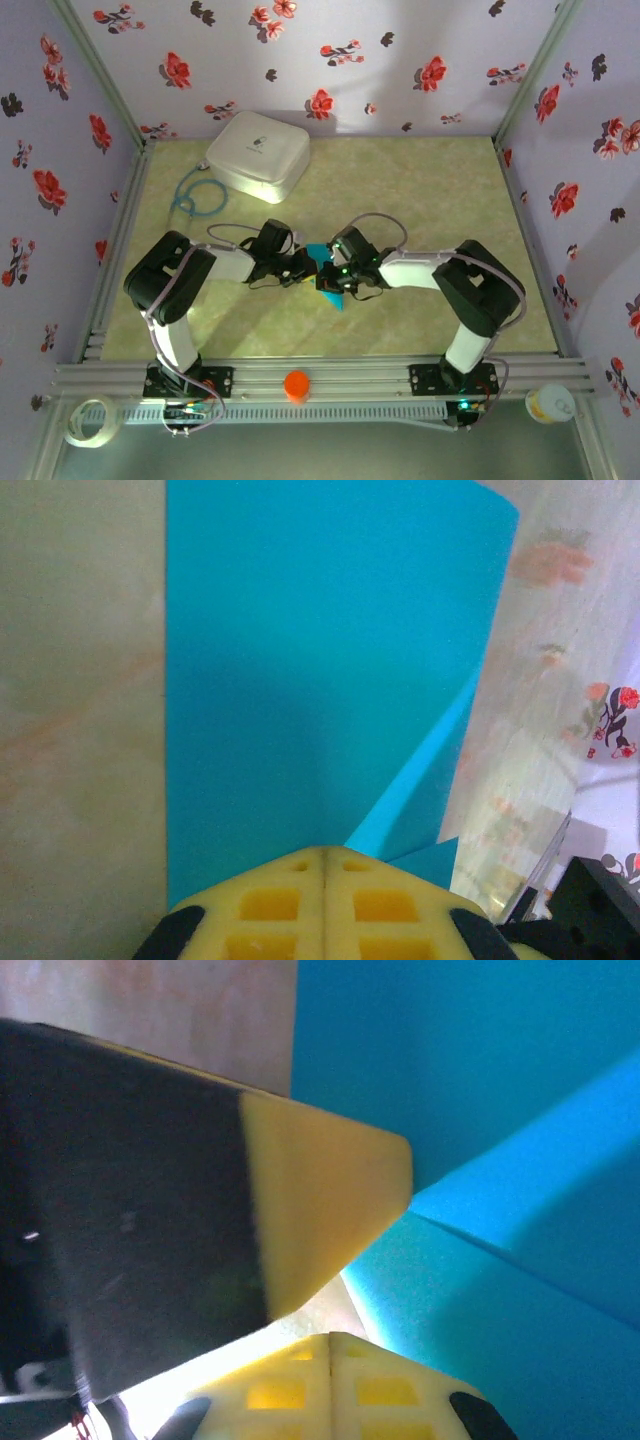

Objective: Fold a paper plane with a square sheet of paper (pick it up from the middle)
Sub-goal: Third fold the triangle at the center of the table.

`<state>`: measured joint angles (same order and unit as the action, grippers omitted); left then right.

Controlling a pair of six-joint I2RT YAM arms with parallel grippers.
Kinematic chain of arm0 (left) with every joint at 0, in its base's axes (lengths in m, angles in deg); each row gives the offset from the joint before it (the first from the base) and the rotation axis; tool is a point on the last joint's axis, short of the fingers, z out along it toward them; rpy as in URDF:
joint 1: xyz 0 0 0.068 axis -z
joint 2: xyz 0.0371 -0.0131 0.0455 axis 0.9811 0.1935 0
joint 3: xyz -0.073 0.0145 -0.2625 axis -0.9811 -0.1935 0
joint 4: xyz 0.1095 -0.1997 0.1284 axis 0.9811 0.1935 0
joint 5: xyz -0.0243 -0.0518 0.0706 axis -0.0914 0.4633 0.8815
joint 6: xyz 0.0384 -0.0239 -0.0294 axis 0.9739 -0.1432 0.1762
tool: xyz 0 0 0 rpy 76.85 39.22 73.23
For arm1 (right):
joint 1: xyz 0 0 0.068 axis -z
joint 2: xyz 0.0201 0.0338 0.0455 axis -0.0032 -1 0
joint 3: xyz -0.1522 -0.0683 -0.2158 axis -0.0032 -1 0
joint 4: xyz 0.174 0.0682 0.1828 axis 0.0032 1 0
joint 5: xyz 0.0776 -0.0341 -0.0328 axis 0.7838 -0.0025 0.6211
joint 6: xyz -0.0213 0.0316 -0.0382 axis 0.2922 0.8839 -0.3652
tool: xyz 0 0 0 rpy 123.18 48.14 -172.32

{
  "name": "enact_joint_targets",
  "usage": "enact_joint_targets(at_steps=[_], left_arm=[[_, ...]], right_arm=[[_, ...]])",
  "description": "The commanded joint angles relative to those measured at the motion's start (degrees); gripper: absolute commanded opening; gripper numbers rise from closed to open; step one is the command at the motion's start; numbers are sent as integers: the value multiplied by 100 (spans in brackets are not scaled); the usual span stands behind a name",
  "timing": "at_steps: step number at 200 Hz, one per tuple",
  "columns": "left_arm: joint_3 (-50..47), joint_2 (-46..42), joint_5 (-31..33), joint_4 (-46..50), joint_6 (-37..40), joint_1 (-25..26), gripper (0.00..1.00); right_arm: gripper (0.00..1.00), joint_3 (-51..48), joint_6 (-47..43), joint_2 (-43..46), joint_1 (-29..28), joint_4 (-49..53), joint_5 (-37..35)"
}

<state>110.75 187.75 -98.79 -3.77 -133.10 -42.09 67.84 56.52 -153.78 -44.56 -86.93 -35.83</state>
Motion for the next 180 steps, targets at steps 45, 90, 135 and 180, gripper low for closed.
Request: enact_joint_targets(at_steps=[45, 90, 135, 180], left_arm=[[-226, 209, 239, 161, -47, -28, 0], [-282, 252, 242, 96, -86, -48, 0], [-321, 214, 261, 96, -109, -67, 0], [-362, 155, 318, 61, -146, -72, 0]], right_arm=[[4, -632, 121, 261, -1, -230, 158], [5, -1230, 143, 825, -5, -151, 117], [5, -1808, 71, 1491, -1, 257, -81], [5, -1897, 72, 2073, 42, 572, -305]])
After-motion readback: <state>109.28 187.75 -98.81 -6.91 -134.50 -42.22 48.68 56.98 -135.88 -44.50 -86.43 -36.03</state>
